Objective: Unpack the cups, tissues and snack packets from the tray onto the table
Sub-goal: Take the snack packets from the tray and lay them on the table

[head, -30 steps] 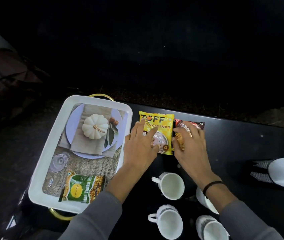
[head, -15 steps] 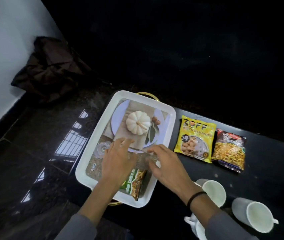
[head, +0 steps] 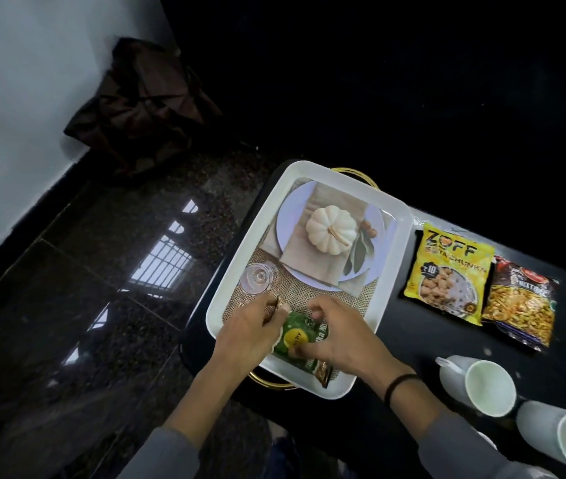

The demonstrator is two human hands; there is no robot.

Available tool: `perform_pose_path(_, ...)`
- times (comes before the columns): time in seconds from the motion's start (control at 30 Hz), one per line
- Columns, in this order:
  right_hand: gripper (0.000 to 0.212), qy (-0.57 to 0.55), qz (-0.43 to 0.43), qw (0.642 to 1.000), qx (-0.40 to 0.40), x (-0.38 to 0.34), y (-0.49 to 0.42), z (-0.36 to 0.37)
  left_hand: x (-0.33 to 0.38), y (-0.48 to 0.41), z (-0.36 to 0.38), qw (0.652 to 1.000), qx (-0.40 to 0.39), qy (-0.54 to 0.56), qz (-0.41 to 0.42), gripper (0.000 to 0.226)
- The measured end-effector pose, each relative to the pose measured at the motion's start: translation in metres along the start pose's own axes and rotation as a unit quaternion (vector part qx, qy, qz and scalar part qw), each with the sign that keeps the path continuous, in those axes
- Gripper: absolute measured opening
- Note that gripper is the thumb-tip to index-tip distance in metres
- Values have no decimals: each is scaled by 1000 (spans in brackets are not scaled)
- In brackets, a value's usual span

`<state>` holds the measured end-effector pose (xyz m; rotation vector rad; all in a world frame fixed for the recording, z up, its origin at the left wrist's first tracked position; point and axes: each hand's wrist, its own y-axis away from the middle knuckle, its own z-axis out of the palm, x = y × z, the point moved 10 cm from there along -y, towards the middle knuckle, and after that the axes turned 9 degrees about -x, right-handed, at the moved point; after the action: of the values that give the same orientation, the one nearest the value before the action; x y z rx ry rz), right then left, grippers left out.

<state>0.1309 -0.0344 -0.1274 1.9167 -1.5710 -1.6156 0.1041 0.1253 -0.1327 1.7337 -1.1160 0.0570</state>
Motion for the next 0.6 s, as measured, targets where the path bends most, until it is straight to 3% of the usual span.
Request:
perform_pose_path(0.13,70,-94,34,995,-25,11,-2,-9,-6,-1,-8,982,-5,191,8,30)
perform_pose_path(0.27,73,-282,27,959,-9,17,1,-20,3,0,-15,913,-32,406,28,27)
perform_pose_path(0.37,57,-360,5,933,2,13,7,-27,21,-1,-10,884,-78,459,37,48)
perform_pose_path(0.6,57,-411,-46,911,1,18,20,-46,66,-3,-12,869,-100,465,135,61)
